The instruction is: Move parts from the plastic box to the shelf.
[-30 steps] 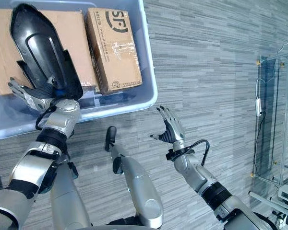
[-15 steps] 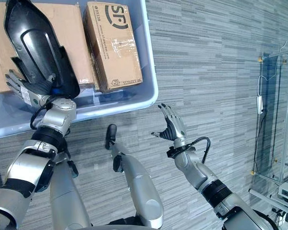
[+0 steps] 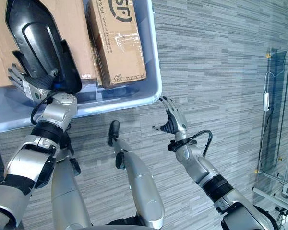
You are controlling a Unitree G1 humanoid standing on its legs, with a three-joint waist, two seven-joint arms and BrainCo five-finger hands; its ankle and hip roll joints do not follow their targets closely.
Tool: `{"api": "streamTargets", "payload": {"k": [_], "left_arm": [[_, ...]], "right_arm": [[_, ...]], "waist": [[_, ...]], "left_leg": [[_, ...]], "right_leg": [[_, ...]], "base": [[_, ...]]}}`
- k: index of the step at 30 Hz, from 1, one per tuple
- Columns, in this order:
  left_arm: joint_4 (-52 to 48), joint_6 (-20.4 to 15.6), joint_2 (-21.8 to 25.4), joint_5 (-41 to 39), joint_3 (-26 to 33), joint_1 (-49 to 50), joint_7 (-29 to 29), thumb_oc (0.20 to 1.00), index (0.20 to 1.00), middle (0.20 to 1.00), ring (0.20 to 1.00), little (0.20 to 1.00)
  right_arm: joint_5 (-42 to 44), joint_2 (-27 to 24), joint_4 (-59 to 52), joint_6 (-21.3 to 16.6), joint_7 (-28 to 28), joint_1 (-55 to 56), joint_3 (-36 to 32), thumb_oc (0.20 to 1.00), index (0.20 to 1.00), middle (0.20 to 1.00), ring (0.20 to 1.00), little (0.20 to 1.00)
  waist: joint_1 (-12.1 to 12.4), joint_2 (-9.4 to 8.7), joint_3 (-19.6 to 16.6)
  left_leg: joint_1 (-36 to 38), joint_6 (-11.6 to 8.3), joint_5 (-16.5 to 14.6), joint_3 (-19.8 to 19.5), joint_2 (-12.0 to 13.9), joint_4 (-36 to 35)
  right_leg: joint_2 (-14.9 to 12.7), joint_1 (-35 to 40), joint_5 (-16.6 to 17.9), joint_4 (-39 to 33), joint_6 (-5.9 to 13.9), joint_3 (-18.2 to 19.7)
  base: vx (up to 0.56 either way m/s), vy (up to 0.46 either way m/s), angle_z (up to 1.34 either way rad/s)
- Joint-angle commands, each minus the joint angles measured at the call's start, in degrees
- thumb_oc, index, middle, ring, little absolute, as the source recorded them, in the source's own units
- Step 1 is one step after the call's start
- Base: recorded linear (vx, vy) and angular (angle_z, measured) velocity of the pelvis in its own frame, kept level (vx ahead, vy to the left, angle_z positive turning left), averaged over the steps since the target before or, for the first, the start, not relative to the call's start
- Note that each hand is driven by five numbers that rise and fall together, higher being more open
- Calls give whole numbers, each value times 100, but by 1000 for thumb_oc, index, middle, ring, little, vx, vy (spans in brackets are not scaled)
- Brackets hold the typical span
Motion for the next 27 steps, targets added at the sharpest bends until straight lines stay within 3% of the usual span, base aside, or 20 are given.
{"api": "streamTargets", "payload": {"k": [1,7,12,13,14,17,22,23,27], "left_arm": [[242,163,-17,-1059,-223,220,-1995,1000,1000,1000,1000,1000],[290,-226,-100,-1538,-197,198,-2385,1000,1000,1000,1000,1000],[281,-90,-93,-1298,-186,185,-2265,1000,1000,1000,1000,1000],[293,-122,-94,-1388,-168,176,-2350,746,746,746,746,746],[278,-162,-118,-1506,-171,167,-2433,200,200,200,200,200],[302,-276,-176,-1925,-73,168,-1959,200,200,200,200,200],[333,-514,-244,-2252,82,200,-1836,200,200,200,200,200],[303,-707,-293,-2391,129,216,-1786,200,200,200,200,200],[206,-778,-362,-2397,167,275,-1661,200,200,200,200,200]], "right_arm": [[214,-203,-660,135,143,-160,-447,1000,1000,1000,1000,1000],[150,-228,-715,297,196,-306,-462,1000,1000,1000,1000,1000],[239,-245,-705,176,211,-395,-493,1000,1000,1000,1000,1000],[239,-257,-717,184,235,-413,-502,1000,1000,1000,1000,1000],[259,-276,-741,234,264,-446,-507,1000,1000,1000,1000,1000],[258,-248,-746,257,209,-486,-502,1000,1000,1000,1000,1000],[217,-199,-773,350,42,-561,-479,1000,1000,1000,1000,1000],[238,-194,-813,460,-8,-593,-479,1000,1000,1000,1000,1000],[259,-174,-823,508,-78,-588,-494,1000,1000,1000,1000,1000]], "waist": [[-138,-602,469],[-175,-522,469],[-175,-467,469],[-180,-455,469],[-183,-440,469],[-191,-402,469],[-167,-391,469],[-168,-394,469],[-164,-410,469]], "left_leg": [[-251,-109,182,4,83,328],[-355,-111,221,34,53,300],[-425,-116,242,59,46,304],[-443,-115,238,60,44,317],[-473,-118,246,58,37,329],[-530,-119,244,60,18,346],[-663,-126,270,3,4,353],[-730,-123,277,-9,-1,353],[-873,-123,289,-53,-8,376]], "right_leg": [[-122,-74,33,408,469,467],[-170,-251,10,489,457,490],[-202,-344,1,522,459,506],[-213,-369,-8,541,461,511],[-222,-398,-16,563,458,511],[-229,-473,-32,599,453,519],[-264,-604,-35,633,465,505],[-267,-678,-33,641,460,498],[-264,-817,-11,660,460,488]], "base": [[-10,38,0],[-3,33,0],[-1,7,0],[9,41,0],[16,39,-2],[6,9,1],[1,-13,2],[2,-55,-2],[-5,-61,19]]}}
